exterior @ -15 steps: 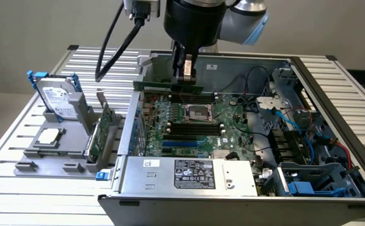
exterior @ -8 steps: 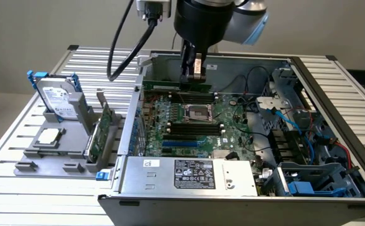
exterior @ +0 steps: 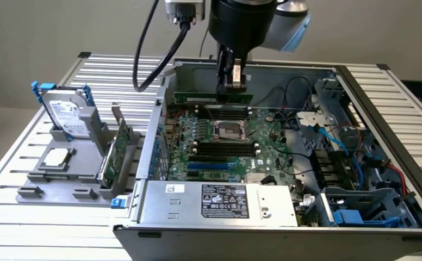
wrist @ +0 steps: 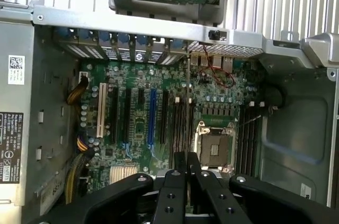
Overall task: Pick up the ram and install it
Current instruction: 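Pick up the ram and move it above insertion slot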
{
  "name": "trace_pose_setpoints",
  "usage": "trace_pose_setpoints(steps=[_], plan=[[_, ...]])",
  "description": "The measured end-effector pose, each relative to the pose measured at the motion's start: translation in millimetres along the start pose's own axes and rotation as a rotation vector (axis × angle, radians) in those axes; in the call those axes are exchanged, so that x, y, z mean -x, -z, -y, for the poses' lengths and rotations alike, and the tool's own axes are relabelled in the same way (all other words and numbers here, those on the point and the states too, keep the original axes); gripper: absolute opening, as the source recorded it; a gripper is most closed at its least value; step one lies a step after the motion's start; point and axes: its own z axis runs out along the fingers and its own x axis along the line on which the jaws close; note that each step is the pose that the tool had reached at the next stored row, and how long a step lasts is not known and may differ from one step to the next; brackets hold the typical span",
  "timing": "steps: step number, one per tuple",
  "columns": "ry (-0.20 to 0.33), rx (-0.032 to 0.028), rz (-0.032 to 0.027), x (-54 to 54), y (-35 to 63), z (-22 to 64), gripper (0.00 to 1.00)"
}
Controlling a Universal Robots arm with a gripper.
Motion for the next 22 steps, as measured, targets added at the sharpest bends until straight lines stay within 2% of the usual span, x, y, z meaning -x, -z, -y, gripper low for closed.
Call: trace_pose_setpoints(steps=[1, 2, 6, 7, 8, 10, 16, 19, 22], plan=[[0.001, -0.0095, -0.0020, 1.6, -0.3, 0.3, 0.13], [0.003, -0.0218, -0.0073, 3.4, -0.6, 0.5, 0.13], [0.010, -0.0757, -0.0394, 11.6, -1.9, 1.1, 0.13], [0.011, -0.0864, -0.0467, 13.2, -2.3, 1.2, 0.13], [0.011, -0.0936, -0.0518, 14.4, -2.7, 1.3, 0.13], [0.005, -0.0995, -0.0543, 15.2, -4.1, 1.4, 0.13], [-0.045, -0.1067, -0.0543, 14.0, -11.5, 4.8, 0.13], [-0.065, -0.1092, -0.0540, 13.2, -16.4, 9.0, 0.13], [-0.072, -0.1083, -0.0544, 17.2, -22.0, 10.5, 0.13]])
